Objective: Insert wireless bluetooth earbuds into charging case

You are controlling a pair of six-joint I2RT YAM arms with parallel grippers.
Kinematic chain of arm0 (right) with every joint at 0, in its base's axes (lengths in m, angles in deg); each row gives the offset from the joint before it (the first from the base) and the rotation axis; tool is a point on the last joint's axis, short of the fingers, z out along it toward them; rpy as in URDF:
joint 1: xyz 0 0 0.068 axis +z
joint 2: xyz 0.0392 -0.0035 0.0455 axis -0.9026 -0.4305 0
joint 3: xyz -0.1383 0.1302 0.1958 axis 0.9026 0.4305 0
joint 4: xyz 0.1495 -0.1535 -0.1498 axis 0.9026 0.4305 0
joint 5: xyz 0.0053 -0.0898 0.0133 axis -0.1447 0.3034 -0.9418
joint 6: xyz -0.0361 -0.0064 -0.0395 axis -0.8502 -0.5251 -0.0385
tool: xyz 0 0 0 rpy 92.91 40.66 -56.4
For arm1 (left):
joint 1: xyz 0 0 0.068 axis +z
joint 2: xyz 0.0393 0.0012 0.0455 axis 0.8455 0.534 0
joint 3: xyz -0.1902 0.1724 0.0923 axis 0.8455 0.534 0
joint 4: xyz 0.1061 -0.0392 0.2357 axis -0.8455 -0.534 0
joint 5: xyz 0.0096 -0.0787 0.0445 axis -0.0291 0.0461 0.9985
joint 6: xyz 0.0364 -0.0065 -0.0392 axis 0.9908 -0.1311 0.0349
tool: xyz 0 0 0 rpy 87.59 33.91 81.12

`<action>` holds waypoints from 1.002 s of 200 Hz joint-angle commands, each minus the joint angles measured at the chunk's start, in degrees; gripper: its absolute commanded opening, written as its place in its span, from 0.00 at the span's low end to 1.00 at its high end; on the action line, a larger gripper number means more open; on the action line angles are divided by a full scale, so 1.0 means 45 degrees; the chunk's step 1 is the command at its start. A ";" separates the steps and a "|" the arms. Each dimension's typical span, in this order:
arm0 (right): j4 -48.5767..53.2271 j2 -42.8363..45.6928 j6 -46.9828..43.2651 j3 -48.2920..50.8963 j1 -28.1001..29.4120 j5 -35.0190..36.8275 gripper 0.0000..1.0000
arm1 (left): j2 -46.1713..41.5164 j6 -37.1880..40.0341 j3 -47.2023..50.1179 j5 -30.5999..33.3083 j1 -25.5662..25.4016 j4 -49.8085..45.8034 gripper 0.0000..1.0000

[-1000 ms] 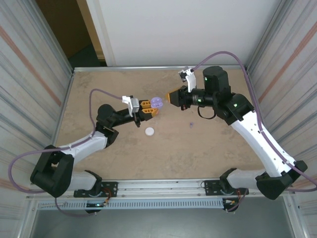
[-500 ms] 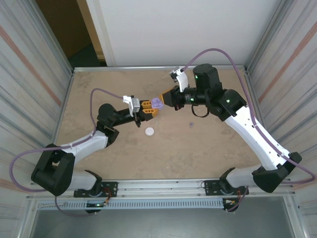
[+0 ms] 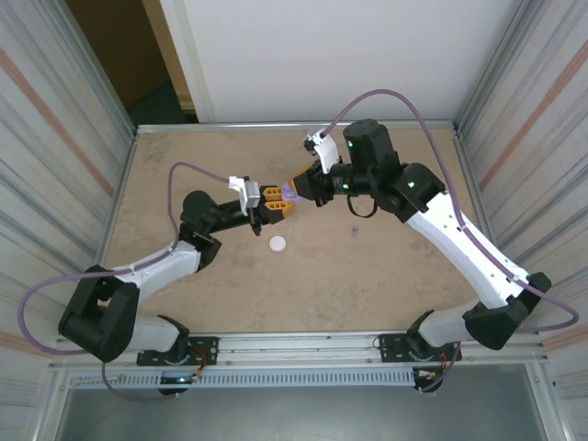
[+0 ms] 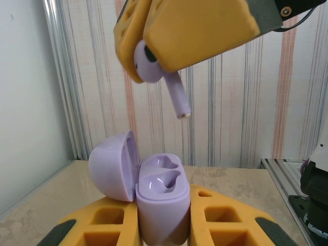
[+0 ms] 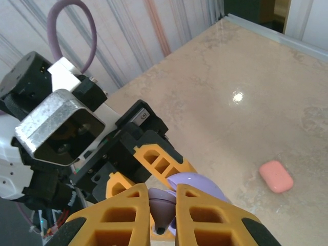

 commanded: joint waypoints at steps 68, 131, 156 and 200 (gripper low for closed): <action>0.0782 -0.0379 -0.0705 -0.0646 0.0328 0.0601 0.13 | 0.0049 -0.0191 -0.0441 -0.0309 0.0100 0.0420 0.00; 0.0764 -0.0489 -0.0766 -0.0670 0.0376 0.0756 0.13 | 0.0040 -0.0199 -0.0458 -0.0285 0.0110 0.0421 0.00; 0.0725 -0.0520 -0.0784 -0.0634 0.0407 0.0868 0.13 | 0.0071 -0.0228 -0.0467 -0.0259 0.0114 0.0440 0.00; 0.0647 -0.0615 -0.0791 -0.0629 0.0447 0.0885 0.13 | 0.0064 -0.0249 -0.0467 -0.0270 0.0106 0.0440 0.00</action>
